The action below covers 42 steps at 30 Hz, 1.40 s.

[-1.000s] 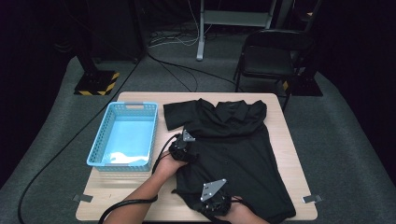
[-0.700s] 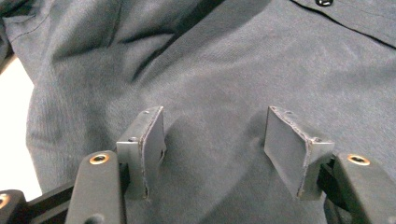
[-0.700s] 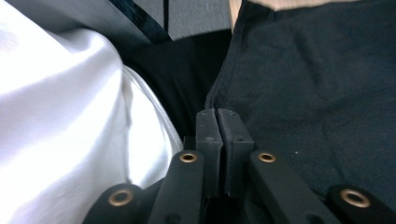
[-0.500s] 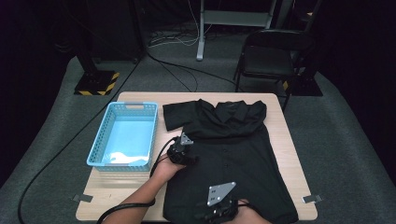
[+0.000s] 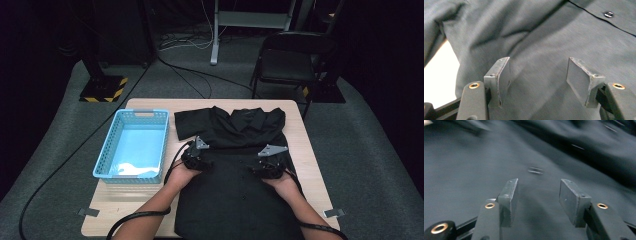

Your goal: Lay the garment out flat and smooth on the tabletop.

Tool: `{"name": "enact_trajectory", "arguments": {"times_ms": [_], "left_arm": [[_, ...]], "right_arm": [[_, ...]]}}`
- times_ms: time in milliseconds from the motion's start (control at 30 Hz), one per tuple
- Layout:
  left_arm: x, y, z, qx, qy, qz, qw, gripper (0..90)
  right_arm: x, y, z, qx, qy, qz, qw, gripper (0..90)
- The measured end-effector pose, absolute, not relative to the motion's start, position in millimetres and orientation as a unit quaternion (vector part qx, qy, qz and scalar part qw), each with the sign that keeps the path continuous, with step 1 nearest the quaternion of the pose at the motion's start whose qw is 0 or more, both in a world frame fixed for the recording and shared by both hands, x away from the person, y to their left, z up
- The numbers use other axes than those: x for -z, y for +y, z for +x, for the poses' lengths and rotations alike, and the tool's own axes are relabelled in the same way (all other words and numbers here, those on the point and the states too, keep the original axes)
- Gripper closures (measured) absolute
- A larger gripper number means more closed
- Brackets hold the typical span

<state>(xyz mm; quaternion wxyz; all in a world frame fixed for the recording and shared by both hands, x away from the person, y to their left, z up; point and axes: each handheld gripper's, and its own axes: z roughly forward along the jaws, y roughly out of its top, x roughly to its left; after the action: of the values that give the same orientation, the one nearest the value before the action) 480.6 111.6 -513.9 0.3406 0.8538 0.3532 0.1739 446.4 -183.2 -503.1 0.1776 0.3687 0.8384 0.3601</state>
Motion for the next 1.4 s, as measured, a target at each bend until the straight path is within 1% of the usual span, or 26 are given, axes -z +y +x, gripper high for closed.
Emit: {"name": "enact_trajectory", "arguments": {"times_ms": [67,167,233,300,367,400,467,600,767,900,967,1000,1033,1133,1200,1267,1400], "left_arm": [[515,111,485,-0.179,0.358,0.852,0.338,34.6],[518,113,493,-0.183,0.365,0.849,0.336,34.6],[520,115,497,-0.176,0.376,0.843,0.341,34.6],[522,118,497,-0.166,0.385,0.836,0.354,34.5],[524,120,494,-0.166,0.38,0.835,0.361,34.6],[524,121,491,-0.166,0.377,0.836,0.362,34.6],[525,123,483,-0.164,0.368,0.839,0.366,34.7],[527,127,453,-0.156,0.344,0.847,0.373,35.1],[526,132,399,-0.138,0.314,0.865,0.366,35.6],[521,135,366,-0.114,0.285,0.889,0.339,35.9],[516,135,360,-0.103,0.272,0.903,0.315,37.0],[512,134,359,-0.11,0.263,0.907,0.311,39.3],[507,135,360,-0.122,0.256,0.905,0.319,39.0],[484,135,376,-0.147,0.261,0.888,0.35,38.3],[470,132,394,-0.152,0.279,0.873,0.37,36.7],[463,126,414,-0.164,0.292,0.863,0.379,36.0],[469,113,459,-0.18,0.324,0.856,0.361,33.5]], "right_arm": [[508,-192,459,-0.35,0.827,0.394,0.197,46.9],[514,-204,475,-0.345,0.808,0.427,0.214,45.1],[518,-210,482,-0.337,0.8,0.445,0.218,44.7],[522,-215,485,-0.341,0.792,0.457,0.22,43.7],[525,-219,483,-0.358,0.781,0.466,0.214,44.2],[527,-221,479,-0.366,0.779,0.461,0.218,44.4],[528,-223,470,-0.373,0.78,0.454,0.217,46.6],[529,-227,443,-0.375,0.784,0.446,0.212,46.7],[530,-226,385,-0.375,0.791,0.438,0.206,45.5],[527,-225,344,-0.366,0.813,0.416,0.18,45.4],[521,-226,336,-0.345,0.831,0.41,0.152,46.5],[514,-226,337,-0.341,0.833,0.412,0.14,45.6],[506,-229,338,-0.355,0.828,0.408,0.148,45.9],[474,-242,353,-0.388,0.803,0.403,0.207,42.8],[459,-254,372,-0.401,0.786,0.409,0.231,41.3],[453,-265,396,-0.392,0.781,0.417,0.25,40.0],[459,-284,442,-0.359,0.784,0.44,0.249,36.8]]}}
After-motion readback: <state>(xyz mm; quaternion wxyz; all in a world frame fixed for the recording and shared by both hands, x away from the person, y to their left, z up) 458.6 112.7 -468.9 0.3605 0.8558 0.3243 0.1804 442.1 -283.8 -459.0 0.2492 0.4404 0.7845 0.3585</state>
